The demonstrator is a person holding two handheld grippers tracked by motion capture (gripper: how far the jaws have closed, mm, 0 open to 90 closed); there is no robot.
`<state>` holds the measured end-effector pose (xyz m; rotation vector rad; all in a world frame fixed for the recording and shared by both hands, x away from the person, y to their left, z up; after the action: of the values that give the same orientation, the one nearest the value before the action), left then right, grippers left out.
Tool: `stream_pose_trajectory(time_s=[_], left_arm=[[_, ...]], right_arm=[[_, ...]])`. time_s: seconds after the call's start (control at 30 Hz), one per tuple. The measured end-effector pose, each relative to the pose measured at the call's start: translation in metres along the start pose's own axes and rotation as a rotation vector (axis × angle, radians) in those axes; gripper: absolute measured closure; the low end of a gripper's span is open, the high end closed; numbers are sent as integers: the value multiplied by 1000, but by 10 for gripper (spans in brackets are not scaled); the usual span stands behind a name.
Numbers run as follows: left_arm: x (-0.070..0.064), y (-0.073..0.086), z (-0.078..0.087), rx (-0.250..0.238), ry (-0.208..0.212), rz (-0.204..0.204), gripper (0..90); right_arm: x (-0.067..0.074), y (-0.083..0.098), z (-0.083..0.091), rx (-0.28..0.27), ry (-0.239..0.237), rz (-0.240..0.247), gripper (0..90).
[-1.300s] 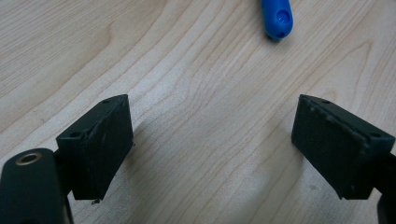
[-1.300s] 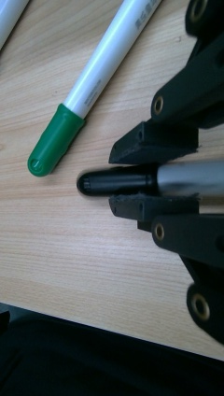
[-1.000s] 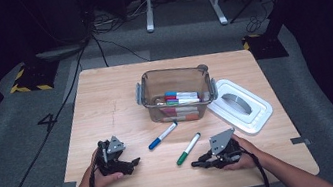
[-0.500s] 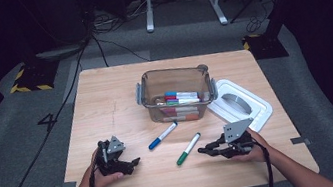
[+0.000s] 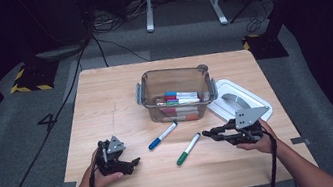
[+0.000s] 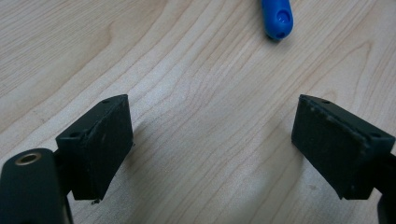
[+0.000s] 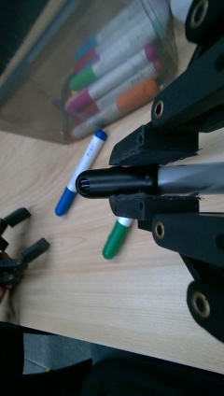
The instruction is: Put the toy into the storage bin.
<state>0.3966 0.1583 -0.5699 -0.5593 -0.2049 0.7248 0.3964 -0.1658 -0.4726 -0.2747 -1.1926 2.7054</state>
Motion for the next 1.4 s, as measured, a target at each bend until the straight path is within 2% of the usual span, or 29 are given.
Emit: stream_pose_trajectory(time_s=[0.3, 0.5, 0.83, 1.1, 1.27, 1.4], left_arm=[[0, 0, 0, 0, 0, 0, 129], [0, 0, 0, 0, 0, 0, 129], [0, 0, 0, 0, -1, 0, 130], [0, 0, 0, 0, -1, -1, 129], [0, 0, 0, 1, -1, -1, 129], [0, 0, 0, 1, -1, -1, 130]], right_arm=[[-15, -16, 20, -44, 50, -16, 746], [-30, -33, 33, -55, 87, -19, 746], [-60, -77, 49, -78, 140, 11, 746], [-87, -107, 39, -44, 166, 24, 746], [-100, -123, 22, -22, 158, 27, 746], [-104, -128, 9, 15, 161, 42, 746]])
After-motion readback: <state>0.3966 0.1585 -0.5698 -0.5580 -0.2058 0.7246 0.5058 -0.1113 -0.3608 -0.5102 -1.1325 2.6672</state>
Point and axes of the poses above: each handheld gripper's, and its own axes: z roughly backward along the jaws, y roughly out of its underside, x roughly to its left, the point moved 9 cm from there along -z, roughly forward along the jaws, and after that the axes turned 10 degrees about x, right-handed, at the moved point
